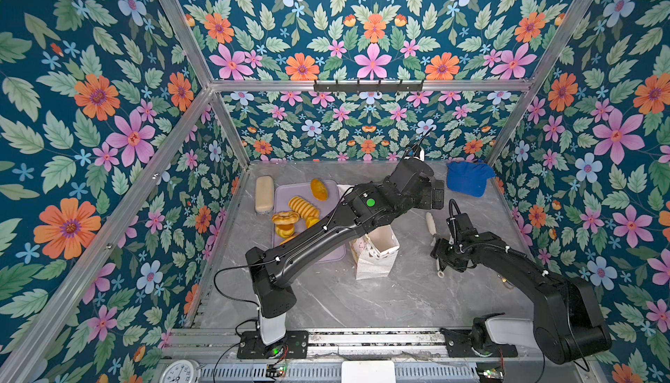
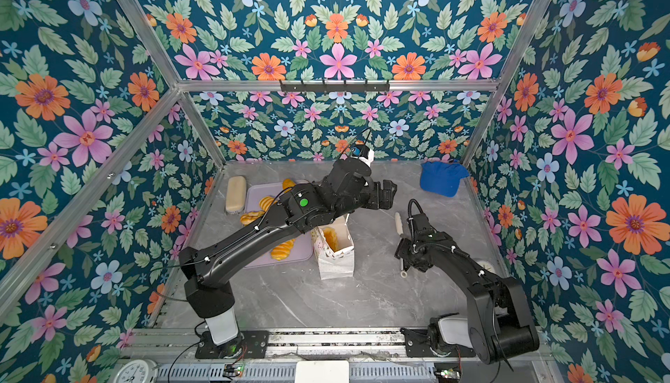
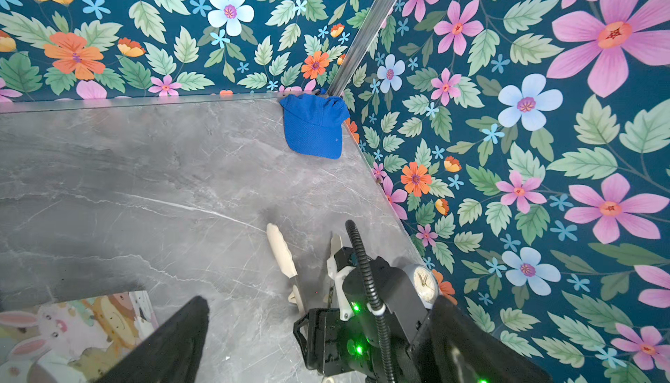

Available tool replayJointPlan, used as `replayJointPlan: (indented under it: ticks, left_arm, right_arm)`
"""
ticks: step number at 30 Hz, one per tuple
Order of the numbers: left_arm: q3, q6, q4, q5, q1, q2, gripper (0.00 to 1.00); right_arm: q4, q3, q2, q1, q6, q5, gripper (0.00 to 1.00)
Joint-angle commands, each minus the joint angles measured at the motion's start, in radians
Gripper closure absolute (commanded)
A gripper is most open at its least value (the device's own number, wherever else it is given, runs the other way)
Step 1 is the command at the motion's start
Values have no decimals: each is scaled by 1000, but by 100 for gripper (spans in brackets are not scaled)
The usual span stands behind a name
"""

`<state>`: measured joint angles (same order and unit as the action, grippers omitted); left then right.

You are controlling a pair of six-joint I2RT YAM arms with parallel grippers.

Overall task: Place the fake bread into the paper bag
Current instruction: 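Carry the tongs toward the clock while the left gripper reaches over the bag, then release the tongs onto the table and withdraw the right gripper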

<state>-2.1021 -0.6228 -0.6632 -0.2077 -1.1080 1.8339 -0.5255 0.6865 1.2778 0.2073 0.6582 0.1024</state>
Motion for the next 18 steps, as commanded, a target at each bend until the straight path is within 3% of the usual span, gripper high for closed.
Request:
replayJointPlan:
  ticks: [1, 6, 11, 18]
  left_arm:
    - [-30, 4, 22, 2, -1, 10, 3]
    - [-76, 21, 19, -8, 1, 31, 1]
    - [-90, 39, 53, -6, 2, 37, 1]
    - [-213, 102, 96, 39, 5, 122, 0]
  right_arm:
    - [-43, 22, -79, 1, 32, -1, 25]
    - [-149, 71, -184, 1, 8, -37, 17]
    - [-237, 120, -255, -9, -1, -51, 19]
    - [-458, 322, -341, -44, 9, -73, 19]
